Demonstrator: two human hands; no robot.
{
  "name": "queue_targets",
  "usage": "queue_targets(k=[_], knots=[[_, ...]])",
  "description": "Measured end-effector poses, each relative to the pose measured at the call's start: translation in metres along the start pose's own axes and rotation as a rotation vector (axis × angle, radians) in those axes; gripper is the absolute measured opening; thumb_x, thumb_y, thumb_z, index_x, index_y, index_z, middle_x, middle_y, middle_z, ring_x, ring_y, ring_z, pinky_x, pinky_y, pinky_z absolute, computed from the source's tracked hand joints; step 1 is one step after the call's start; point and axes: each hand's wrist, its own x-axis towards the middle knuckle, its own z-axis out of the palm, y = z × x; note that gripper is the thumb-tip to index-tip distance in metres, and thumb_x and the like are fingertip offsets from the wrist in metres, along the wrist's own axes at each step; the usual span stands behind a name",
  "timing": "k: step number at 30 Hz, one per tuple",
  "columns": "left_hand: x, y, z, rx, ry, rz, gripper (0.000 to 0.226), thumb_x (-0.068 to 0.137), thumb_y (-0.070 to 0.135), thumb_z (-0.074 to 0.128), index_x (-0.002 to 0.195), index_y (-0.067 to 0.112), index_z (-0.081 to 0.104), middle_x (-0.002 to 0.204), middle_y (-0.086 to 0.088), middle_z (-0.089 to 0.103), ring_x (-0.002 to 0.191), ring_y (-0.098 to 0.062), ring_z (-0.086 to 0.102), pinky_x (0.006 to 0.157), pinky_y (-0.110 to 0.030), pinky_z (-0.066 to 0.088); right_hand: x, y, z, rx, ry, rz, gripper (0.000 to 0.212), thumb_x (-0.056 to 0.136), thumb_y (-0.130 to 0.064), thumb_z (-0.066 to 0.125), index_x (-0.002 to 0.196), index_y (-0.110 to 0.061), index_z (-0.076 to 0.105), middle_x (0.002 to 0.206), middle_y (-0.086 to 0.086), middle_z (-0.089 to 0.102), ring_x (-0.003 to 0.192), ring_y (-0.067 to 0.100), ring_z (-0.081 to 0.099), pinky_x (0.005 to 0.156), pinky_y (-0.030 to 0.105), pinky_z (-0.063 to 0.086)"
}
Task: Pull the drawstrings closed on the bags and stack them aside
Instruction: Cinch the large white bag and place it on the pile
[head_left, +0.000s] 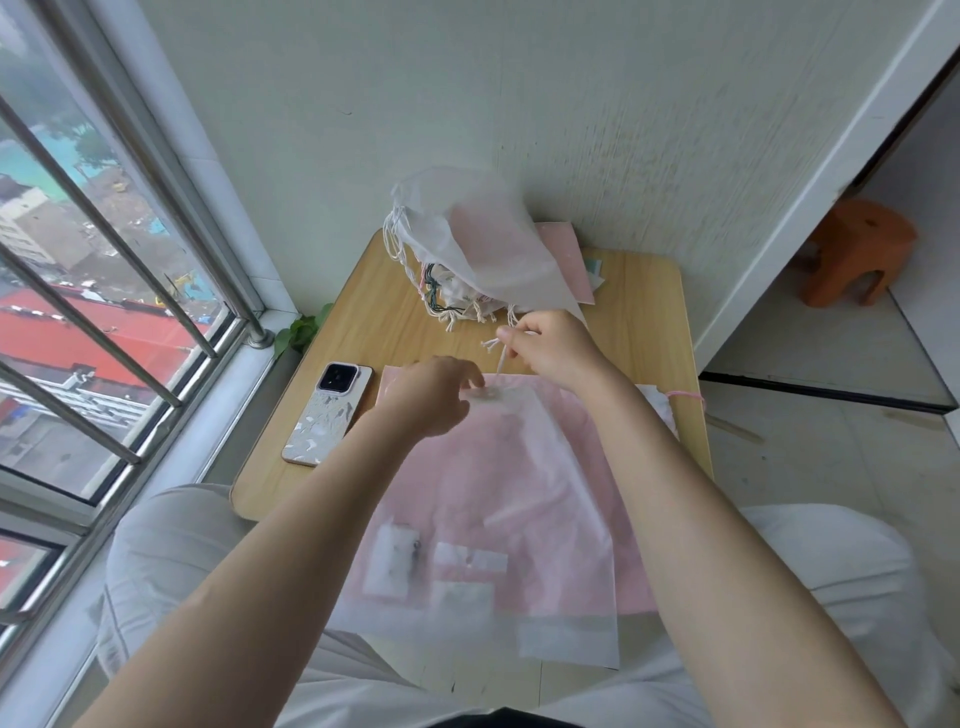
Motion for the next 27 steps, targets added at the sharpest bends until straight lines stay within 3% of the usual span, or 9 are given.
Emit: queue_targets(k=[2, 5, 7, 9, 11, 13, 18, 25, 27], knots=[[0.001, -0.001, 0.004, 0.103, 0.098, -0.027, 0.022, 0.089, 0.024, 0.058, 0.108, 0.034, 0.063, 0.106, 0.010, 0.066, 0.099, -0.020, 0.060, 0.081, -0.033, 0.047, -0.002, -0.001, -0.002, 0.000, -0.009, 0.011, 0.031, 0.093, -0.034, 0.060, 0.068, -0.017, 0.065, 0.075, 0.003, 0.064, 0.077, 0.020, 0.060, 0.077, 0.034, 0.049], [-0.002, 0.002, -0.004, 0.327, 0.191, -0.033, 0.010, 0.090, 0.031, 0.061, 0.095, 0.023, 0.062, 0.095, 0.004, 0.066, 0.087, -0.021, 0.061, 0.084, -0.031, 0.036, -0.004, -0.001, -0.003, -0.038, -0.080, 0.031, 0.029, 0.092, -0.031, 0.062, 0.078, -0.007, 0.066, 0.068, -0.002, 0.057, 0.064, 0.013, 0.051, 0.062, 0.027, 0.040], [-0.004, 0.009, -0.012, 0.458, 0.185, -0.037, 0.021, 0.091, 0.041, 0.060, 0.086, 0.021, 0.055, 0.086, 0.004, 0.061, 0.079, -0.021, 0.057, 0.081, -0.032, 0.033, -0.003, -0.001, 0.001, -0.060, -0.120, 0.028, 0.032, 0.089, -0.032, 0.066, 0.082, 0.000, 0.065, 0.066, 0.000, 0.055, 0.062, 0.013, 0.049, 0.060, 0.028, 0.038], [-0.005, 0.013, -0.020, 0.422, 0.075, -0.093, 0.031, 0.090, 0.049, 0.057, 0.081, 0.019, 0.055, 0.075, 0.005, 0.053, 0.072, -0.020, 0.052, 0.069, -0.028, 0.034, -0.004, -0.001, 0.006, -0.084, -0.146, 0.023, 0.033, 0.087, -0.033, 0.069, 0.082, 0.000, 0.066, 0.065, 0.000, 0.054, 0.062, 0.014, 0.049, 0.060, 0.028, 0.037], [-0.003, 0.012, -0.025, 0.230, -0.076, -0.149, 0.042, 0.088, 0.054, 0.057, 0.069, 0.017, 0.057, 0.064, 0.004, 0.049, 0.063, -0.018, 0.049, 0.055, -0.026, 0.032, -0.004, -0.002, 0.007, -0.086, -0.156, 0.024, 0.030, 0.088, -0.033, 0.068, 0.080, -0.004, 0.068, 0.062, -0.002, 0.053, 0.059, 0.011, 0.048, 0.057, 0.027, 0.036], [-0.002, 0.012, -0.032, -0.046, -0.197, -0.153, 0.043, 0.088, 0.053, 0.057, 0.060, 0.020, 0.064, 0.058, 0.004, 0.050, 0.058, -0.016, 0.048, 0.058, -0.028, 0.037, -0.004, -0.002, 0.006, -0.077, -0.150, 0.026, 0.028, 0.088, -0.033, 0.067, 0.079, -0.008, 0.070, 0.061, -0.004, 0.053, 0.057, 0.010, 0.047, 0.057, 0.027, 0.036], [-0.008, 0.013, -0.043, -0.954, -0.066, -0.237, 0.030, 0.095, 0.022, 0.051, 0.081, 0.010, 0.074, 0.069, -0.002, 0.043, 0.058, -0.016, 0.041, 0.069, -0.033, 0.050, -0.004, -0.005, 0.003, -0.051, -0.144, 0.045, 0.029, 0.090, -0.034, 0.065, 0.081, -0.007, 0.070, 0.061, -0.006, 0.053, 0.060, 0.010, 0.049, 0.060, 0.027, 0.038], [-0.011, 0.018, -0.030, -1.349, -0.055, -0.296, 0.025, 0.096, 0.014, 0.048, 0.093, 0.008, 0.072, 0.097, -0.011, 0.070, 0.048, -0.011, 0.034, 0.062, -0.027, 0.045, -0.011, -0.017, -0.004, 0.168, -0.138, 0.144, 0.018, 0.084, -0.024, 0.061, 0.081, -0.008, 0.071, 0.063, 0.000, 0.050, 0.047, 0.011, 0.037, 0.044, 0.022, 0.029], [-0.008, 0.017, -0.026, -1.388, -0.011, -0.343, 0.023, 0.097, 0.016, 0.049, 0.095, 0.009, 0.071, 0.096, -0.009, 0.071, 0.043, -0.010, 0.031, 0.058, -0.026, 0.041, -0.012, -0.018, -0.005, 0.236, -0.127, 0.160, 0.016, 0.082, -0.018, 0.060, 0.079, -0.007, 0.071, 0.061, 0.001, 0.048, 0.045, 0.013, 0.033, 0.043, 0.023, 0.024]])
